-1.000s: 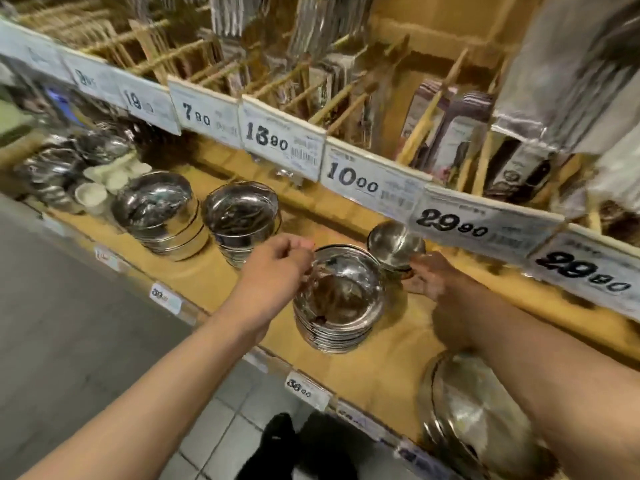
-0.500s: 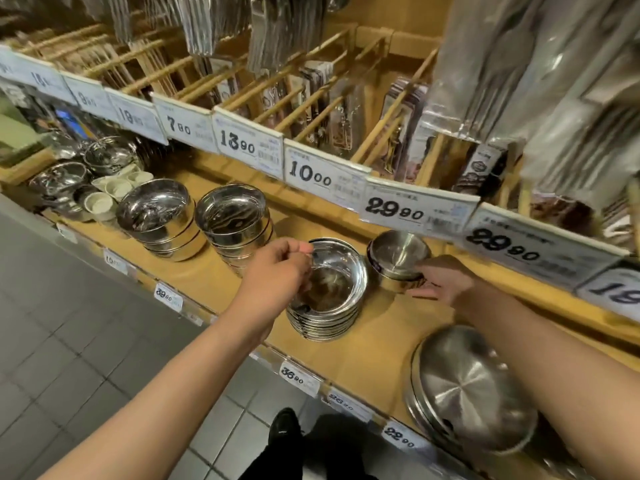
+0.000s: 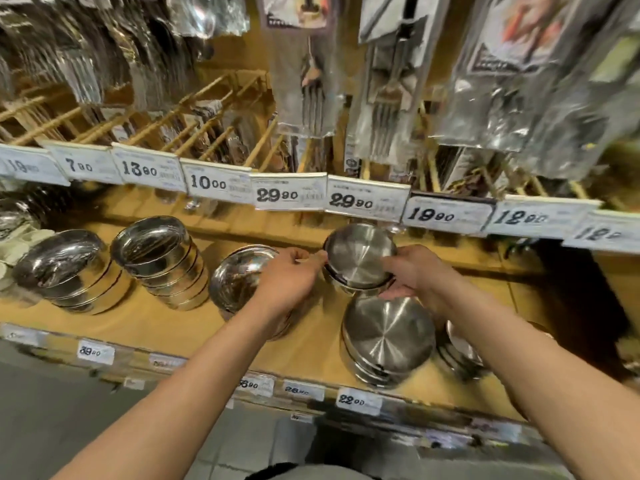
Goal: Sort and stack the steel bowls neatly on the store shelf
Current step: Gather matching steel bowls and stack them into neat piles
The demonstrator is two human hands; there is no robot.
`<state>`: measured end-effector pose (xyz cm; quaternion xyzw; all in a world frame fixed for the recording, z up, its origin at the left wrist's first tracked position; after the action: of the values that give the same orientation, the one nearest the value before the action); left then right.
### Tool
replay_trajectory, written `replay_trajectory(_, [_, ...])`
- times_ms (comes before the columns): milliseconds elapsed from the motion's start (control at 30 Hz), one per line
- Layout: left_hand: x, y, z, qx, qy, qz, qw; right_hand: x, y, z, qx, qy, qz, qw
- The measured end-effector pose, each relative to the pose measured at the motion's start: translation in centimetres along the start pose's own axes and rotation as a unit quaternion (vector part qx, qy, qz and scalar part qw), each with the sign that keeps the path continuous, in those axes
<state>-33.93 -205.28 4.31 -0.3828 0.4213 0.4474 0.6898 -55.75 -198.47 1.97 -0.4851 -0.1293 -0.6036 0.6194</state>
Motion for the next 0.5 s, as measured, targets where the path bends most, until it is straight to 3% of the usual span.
replay_trajectory(133, [0.8, 4.2, 0.1, 0.071, 0.013, -0.077, 0.994, -4.8, -1.7, 3.6, -0.068, 0.043, -0.045, 0.996])
replay_trajectory(267, [2.4, 7.0, 0.4, 0.121, 0.040, -0.175, 0.976, -8.1, -2.0, 5.5, -0.116, 0.079, 0.012, 0.990])
replay_trajectory(500, [3.8, 8.9, 0.2, 0.151, 0.055, -0.274, 0.948, -7.7, -2.5, 6.1, -0.178, 0.040, 0.242, 0.953])
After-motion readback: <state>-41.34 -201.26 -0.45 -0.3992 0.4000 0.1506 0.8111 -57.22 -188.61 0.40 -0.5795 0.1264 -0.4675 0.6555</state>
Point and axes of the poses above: each hand's wrist, its own z-axis away from the middle knuckle, its own y-axis out of the palm, x = y × z, the point moved 10 cm from there along -z, towards the middle knuckle, and after that the axes turned 9 degrees about z, right-handed, at the moved point
